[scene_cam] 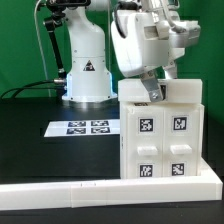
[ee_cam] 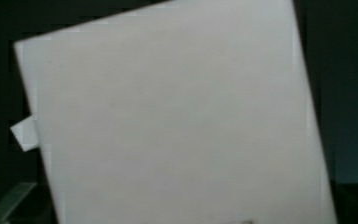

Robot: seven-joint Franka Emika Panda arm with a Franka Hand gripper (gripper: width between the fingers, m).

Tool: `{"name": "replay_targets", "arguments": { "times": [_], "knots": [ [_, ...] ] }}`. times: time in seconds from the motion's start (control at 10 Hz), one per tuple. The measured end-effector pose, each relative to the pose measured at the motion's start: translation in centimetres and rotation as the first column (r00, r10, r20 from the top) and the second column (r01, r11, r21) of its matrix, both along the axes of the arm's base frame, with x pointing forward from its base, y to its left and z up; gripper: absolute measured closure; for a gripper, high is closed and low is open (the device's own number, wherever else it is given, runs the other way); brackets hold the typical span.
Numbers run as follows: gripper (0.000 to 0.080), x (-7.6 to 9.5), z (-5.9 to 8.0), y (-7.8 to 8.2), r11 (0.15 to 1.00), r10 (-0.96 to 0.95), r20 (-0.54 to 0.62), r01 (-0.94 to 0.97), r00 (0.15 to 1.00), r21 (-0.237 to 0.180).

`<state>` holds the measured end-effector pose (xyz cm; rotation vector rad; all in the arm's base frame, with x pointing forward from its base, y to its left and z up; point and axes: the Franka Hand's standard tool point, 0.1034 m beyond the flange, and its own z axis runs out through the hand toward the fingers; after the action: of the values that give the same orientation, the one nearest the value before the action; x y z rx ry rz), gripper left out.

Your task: Assemble cabinet

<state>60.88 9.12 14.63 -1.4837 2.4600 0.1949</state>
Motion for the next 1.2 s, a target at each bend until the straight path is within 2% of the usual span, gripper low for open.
{"name": "replay_targets", "arguments": {
  "times": [0.3,0.5,0.6,0.7,0.9,1.1,1.2],
  "knots": [
    [0.0008,0.1,1.0,0.1,0.996,0.086,0.038,-0.086,0.996,-0.005],
    [0.0001,0.7,3.1,0.3,0.995,0.101,0.085,-0.102,0.991,0.010],
    [0.0003,1.0,3.5,0.4,0.994,0.104,0.105,-0.105,0.989,0.011],
    [0.0003,0.9,3.2,0.4,0.992,0.126,0.106,-0.127,0.986,0.005],
    [0.0003,0.9,2.9,0.6,0.956,0.293,0.125,-0.291,0.948,-0.035],
    [0.0003,0.7,3.2,1.1,0.852,0.524,0.139,-0.518,0.840,-0.080],
    [0.0003,0.7,3.4,1.2,0.816,0.578,0.148,-0.571,0.802,-0.092]
  ]
}}
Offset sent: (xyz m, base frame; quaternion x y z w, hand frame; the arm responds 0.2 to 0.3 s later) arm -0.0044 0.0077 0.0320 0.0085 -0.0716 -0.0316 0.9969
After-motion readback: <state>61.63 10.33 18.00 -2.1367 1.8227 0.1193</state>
